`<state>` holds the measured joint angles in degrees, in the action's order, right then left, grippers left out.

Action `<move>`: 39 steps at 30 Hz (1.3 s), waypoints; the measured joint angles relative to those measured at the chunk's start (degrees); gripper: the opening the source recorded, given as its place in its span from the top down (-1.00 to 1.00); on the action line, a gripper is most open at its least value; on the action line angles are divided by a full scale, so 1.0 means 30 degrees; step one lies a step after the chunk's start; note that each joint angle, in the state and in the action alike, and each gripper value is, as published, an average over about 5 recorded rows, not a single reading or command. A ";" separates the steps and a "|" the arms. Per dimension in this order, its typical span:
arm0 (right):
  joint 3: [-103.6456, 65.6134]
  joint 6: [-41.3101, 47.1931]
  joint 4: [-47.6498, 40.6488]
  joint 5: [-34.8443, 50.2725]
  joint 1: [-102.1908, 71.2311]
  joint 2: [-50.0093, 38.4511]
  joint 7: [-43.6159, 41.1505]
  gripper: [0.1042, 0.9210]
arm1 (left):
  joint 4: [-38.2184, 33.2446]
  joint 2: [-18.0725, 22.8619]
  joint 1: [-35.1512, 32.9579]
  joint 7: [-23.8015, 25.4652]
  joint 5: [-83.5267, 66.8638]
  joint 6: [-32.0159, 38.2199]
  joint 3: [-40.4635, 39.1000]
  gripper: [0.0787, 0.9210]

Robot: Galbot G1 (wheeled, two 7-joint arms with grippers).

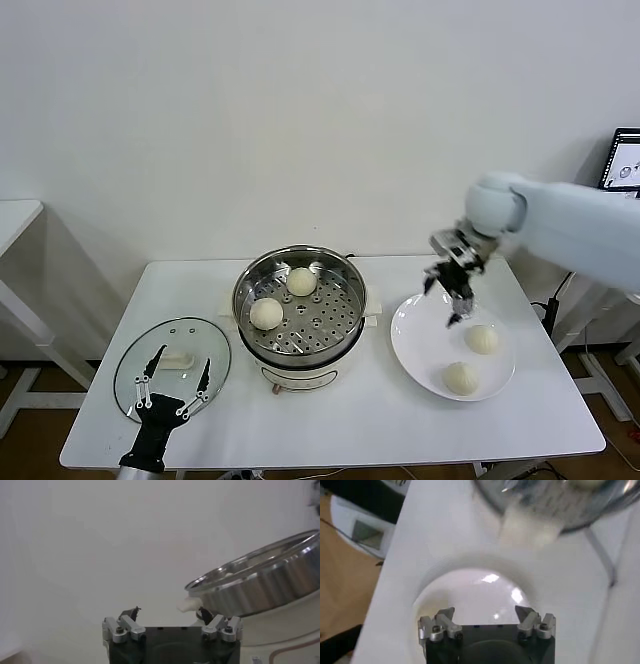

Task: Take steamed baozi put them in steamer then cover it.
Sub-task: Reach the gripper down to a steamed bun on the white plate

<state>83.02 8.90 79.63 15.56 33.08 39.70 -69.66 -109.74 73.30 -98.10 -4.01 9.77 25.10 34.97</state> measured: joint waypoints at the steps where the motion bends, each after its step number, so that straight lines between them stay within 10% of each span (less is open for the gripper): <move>1: -0.0091 -0.0016 -0.0010 -0.0140 -0.0326 -0.0169 0.0020 -0.76 | 0.0003 0.0008 -0.0006 -0.0003 0.0023 0.0000 0.0001 -0.77; 27: -0.2185 -0.0223 -0.2168 -0.1586 -0.5497 -0.0121 0.0821 -0.74 | 0.0080 -0.0076 -0.0336 -0.0072 0.0321 0.0091 0.0180 -0.77; 39: -0.2673 -0.0281 -0.2491 -0.1748 -0.6067 0.0078 0.0804 -0.36 | 0.0100 -0.0057 -0.0337 -0.0098 0.0329 0.0080 0.0227 -0.77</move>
<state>75.01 8.06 72.15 10.31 14.88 39.93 -67.25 -109.44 73.13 -99.11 -4.30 10.76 25.34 35.66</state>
